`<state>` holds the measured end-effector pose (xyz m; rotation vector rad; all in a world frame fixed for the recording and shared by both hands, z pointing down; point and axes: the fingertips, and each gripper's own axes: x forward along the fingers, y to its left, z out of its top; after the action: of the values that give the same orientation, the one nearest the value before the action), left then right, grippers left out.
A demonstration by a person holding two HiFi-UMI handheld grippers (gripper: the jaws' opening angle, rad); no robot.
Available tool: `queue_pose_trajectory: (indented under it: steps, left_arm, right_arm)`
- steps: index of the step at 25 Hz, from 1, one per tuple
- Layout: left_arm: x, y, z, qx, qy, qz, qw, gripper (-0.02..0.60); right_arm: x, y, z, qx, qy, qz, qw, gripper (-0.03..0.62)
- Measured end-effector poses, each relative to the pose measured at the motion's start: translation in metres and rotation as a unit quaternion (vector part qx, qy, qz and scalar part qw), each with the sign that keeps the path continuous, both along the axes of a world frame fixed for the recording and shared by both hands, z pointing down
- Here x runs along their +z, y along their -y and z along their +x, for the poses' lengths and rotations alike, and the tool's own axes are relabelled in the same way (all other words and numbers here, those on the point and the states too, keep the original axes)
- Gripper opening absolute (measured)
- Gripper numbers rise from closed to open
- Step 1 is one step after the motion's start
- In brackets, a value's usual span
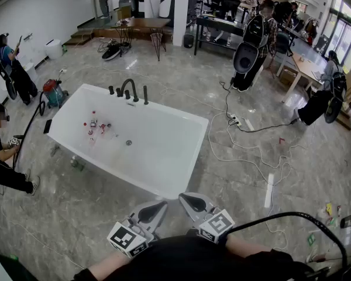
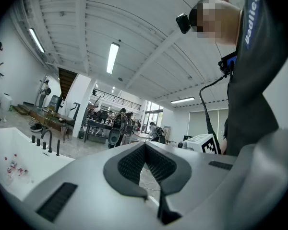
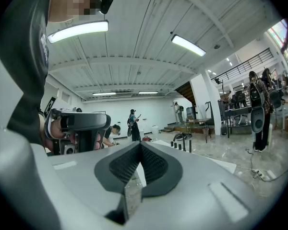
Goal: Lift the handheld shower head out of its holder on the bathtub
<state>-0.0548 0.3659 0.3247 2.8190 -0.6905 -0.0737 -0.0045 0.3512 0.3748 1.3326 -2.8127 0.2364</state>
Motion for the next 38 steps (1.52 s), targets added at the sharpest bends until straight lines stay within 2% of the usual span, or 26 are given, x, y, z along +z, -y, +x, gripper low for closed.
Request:
queue_pose_trajectory:
  steps: [10, 14, 22, 30, 38]
  left_arm:
    - [0.001, 0.009, 0.001, -0.002, 0.002, 0.0, 1.0, 0.0]
    - [0.002, 0.01, 0.001, 0.001, 0.003, -0.001, 1.0, 0.0]
    - [0.005, 0.019, 0.014, -0.008, 0.008, 0.001, 0.9999, 0.0]
    - [0.007, 0.041, 0.051, -0.035, 0.023, 0.011, 0.999, 0.0]
    - [0.013, 0.057, 0.09, -0.071, 0.019, 0.016, 0.9971, 0.0]
  right_arm:
    - [0.003, 0.009, 0.0, -0.007, 0.0, -0.003, 1.0, 0.0]
    - [0.0, 0.011, -0.001, -0.013, 0.016, -0.001, 1.0, 0.002]
    - [0.009, 0.027, 0.016, -0.02, 0.019, -0.004, 1.0, 0.005]
    - [0.017, 0.069, 0.056, -0.044, 0.0, 0.003, 0.999, 0.025]
    - [0.039, 0.112, 0.108, -0.048, -0.02, -0.003, 0.999, 0.028]
